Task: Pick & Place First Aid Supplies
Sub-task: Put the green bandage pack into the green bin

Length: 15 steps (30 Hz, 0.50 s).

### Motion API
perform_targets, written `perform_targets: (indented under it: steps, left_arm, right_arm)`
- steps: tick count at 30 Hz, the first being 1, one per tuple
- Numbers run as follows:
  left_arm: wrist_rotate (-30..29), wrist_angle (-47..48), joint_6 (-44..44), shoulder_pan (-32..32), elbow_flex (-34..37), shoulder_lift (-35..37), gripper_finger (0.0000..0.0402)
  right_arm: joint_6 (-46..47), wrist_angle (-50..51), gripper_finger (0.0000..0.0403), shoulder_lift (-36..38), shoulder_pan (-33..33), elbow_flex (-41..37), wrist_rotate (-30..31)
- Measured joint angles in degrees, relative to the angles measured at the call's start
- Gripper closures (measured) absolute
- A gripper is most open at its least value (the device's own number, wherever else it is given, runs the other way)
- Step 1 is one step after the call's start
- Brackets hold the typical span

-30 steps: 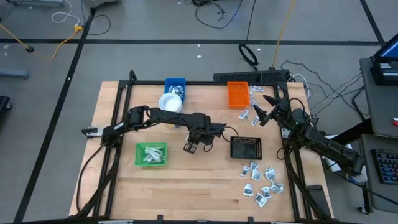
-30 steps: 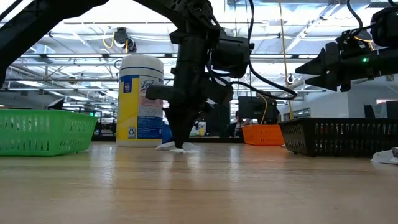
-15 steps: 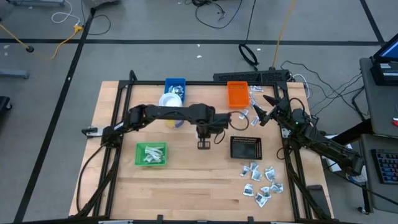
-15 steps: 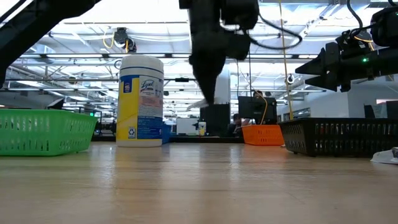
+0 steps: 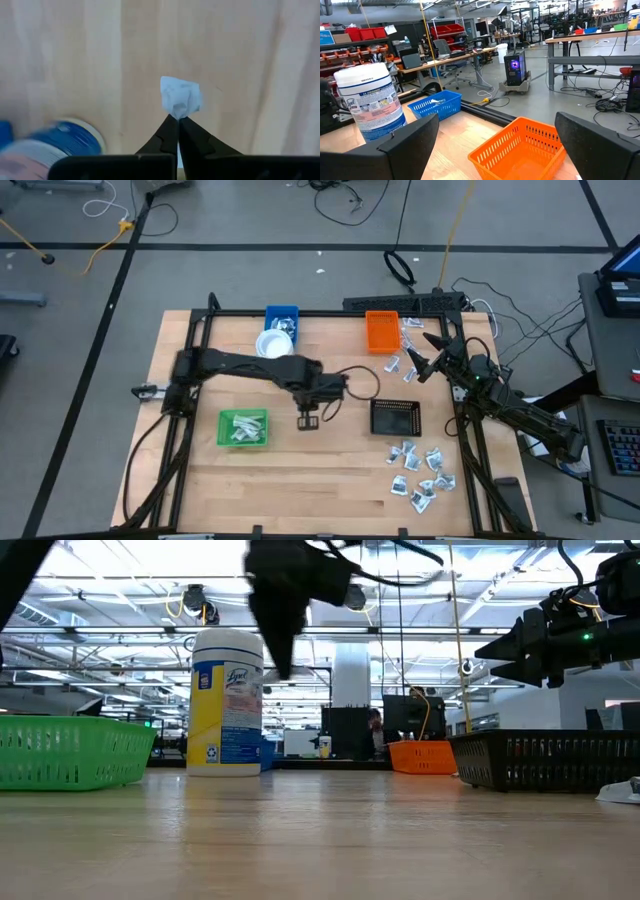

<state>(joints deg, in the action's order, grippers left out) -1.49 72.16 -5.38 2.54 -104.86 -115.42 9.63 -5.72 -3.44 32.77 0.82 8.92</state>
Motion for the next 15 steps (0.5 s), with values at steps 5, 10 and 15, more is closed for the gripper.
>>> perform_targets:
  steps: [5,10,15]
  left_arm:
    - [1.6,-6.4,-1.2,1.9,16.4,11.9,0.0399]
    - [1.6,-8.7,-0.8,3.7,29.2,22.3,0.0399]
    - [1.6,-9.8,-1.0,5.5,38.8,30.9,0.0400]
  right_arm:
    - [0.0,0.0,0.0009,0.0,0.0,0.0,0.0]
    - [0.0,0.0,0.0009,0.0,0.0,0.0,0.0]
    - [0.0,0.0,0.0009,0.0,0.0,0.0,0.0]
